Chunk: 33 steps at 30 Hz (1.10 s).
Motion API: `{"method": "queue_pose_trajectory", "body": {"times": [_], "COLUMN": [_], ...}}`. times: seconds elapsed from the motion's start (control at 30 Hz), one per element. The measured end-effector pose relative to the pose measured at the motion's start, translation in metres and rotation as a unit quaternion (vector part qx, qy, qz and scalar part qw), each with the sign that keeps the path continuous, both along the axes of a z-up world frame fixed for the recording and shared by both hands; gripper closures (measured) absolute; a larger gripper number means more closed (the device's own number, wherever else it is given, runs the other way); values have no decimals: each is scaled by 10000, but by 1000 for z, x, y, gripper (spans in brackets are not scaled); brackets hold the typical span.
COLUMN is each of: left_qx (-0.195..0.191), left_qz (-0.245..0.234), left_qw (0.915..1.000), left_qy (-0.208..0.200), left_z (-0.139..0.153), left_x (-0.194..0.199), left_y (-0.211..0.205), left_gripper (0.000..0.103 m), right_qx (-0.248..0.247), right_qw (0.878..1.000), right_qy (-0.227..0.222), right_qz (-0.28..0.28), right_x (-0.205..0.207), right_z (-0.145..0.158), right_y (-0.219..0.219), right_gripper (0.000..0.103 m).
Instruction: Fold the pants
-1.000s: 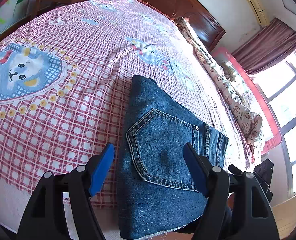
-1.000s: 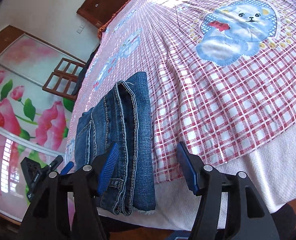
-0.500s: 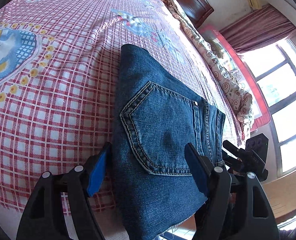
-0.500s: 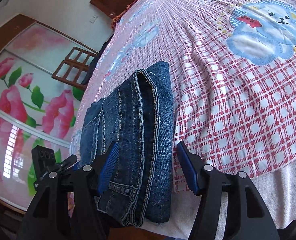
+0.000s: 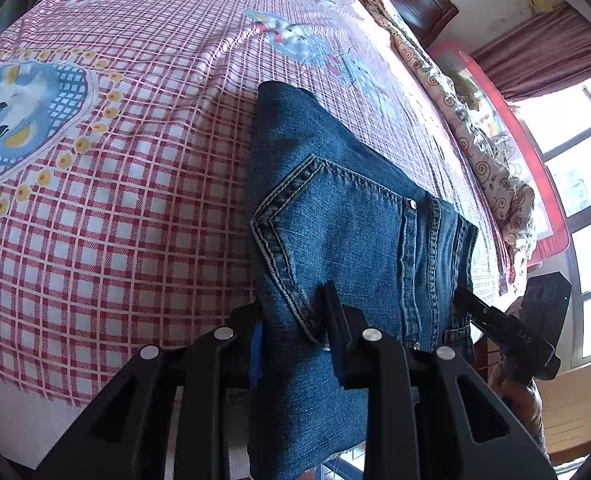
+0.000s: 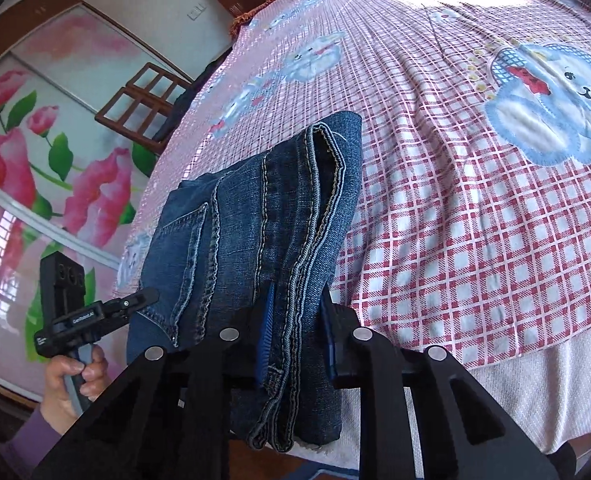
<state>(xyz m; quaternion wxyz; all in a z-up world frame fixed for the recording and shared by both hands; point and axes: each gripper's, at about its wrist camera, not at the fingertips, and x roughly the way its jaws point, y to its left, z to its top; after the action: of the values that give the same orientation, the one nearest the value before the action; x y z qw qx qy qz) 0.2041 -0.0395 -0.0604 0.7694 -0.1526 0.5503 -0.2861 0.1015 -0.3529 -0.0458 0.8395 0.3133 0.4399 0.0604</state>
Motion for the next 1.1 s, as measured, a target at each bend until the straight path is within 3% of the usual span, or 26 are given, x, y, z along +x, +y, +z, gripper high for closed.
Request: {"method": "queue_pose_trajectory", "body": {"times": [0.33, 0.63, 1.1], "left_qx": [-204, -290, -185], "left_qz": [95, 144, 396], "left_qw": [9979, 9952, 9927], "left_qy": [-602, -923, -1120], "left_z": [44, 69, 56], "left_x": [-1, 36, 124], "left_y": [7, 6, -12], "left_gripper": [85, 85, 85], "right_qx": [-152, -233, -352], "right_qw": [9986, 9966, 9963], "right_qy": [-453, -746, -754], "right_qz": [211, 273, 192], "right_x": [0, 32, 130], "right_z": [48, 76, 55], "right_y": [3, -2, -24], "right_gripper": [89, 89, 89]}}
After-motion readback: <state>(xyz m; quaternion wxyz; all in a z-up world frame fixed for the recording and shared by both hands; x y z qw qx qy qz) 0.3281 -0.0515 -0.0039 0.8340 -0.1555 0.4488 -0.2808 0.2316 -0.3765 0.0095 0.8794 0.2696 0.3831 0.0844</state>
